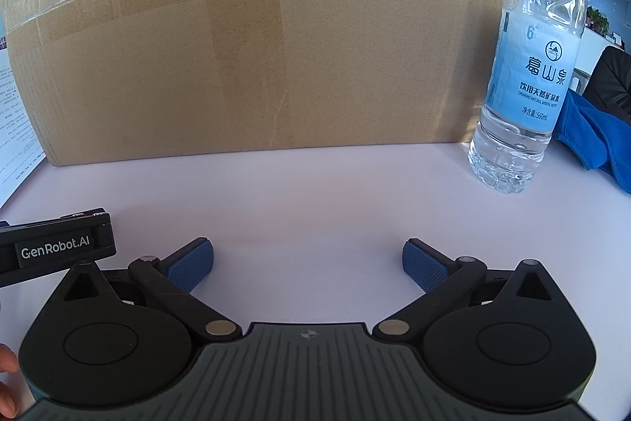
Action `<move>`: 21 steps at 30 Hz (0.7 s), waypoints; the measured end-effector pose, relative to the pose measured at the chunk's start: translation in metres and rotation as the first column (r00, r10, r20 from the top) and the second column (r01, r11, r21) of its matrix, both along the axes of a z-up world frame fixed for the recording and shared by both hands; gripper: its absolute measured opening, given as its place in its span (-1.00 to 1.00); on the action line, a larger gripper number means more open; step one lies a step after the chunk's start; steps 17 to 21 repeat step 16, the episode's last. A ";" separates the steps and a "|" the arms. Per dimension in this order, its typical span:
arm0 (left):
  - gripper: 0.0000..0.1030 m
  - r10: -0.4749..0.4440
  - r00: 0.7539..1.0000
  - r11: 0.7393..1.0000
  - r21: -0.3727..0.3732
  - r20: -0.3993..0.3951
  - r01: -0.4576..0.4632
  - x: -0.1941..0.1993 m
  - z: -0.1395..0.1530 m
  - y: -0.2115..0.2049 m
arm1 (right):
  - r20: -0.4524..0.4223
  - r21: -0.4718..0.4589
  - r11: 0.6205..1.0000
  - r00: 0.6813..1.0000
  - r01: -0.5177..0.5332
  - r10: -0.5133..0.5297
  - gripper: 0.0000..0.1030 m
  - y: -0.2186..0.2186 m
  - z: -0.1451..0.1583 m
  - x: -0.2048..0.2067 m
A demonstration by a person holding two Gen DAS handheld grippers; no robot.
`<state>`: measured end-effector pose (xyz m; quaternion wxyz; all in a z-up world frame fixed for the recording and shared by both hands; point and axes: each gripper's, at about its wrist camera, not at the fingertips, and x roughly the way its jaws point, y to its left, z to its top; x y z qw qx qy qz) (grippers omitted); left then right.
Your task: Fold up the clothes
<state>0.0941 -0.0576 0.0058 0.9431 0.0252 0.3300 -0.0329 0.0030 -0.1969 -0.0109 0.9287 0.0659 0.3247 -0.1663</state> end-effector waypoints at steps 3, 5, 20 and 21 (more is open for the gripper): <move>1.00 0.000 1.000 1.000 0.001 -0.001 0.000 0.000 0.000 0.000 | 0.002 0.002 1.000 1.000 -0.002 0.002 1.00 -0.009 -0.001 -0.009; 1.00 -0.001 1.000 1.000 0.000 -0.001 0.001 0.000 0.000 0.000 | 0.002 0.003 1.000 1.000 -0.002 0.002 1.00 -0.013 -0.001 -0.013; 1.00 0.000 1.000 1.000 0.002 0.001 0.000 0.000 -0.001 -0.001 | 0.002 0.003 1.000 1.000 -0.001 0.001 1.00 -0.017 -0.002 -0.015; 1.00 0.000 1.000 1.000 0.002 0.001 0.000 0.000 -0.001 -0.001 | 0.002 0.003 1.000 1.000 -0.001 0.001 1.00 -0.017 -0.002 -0.015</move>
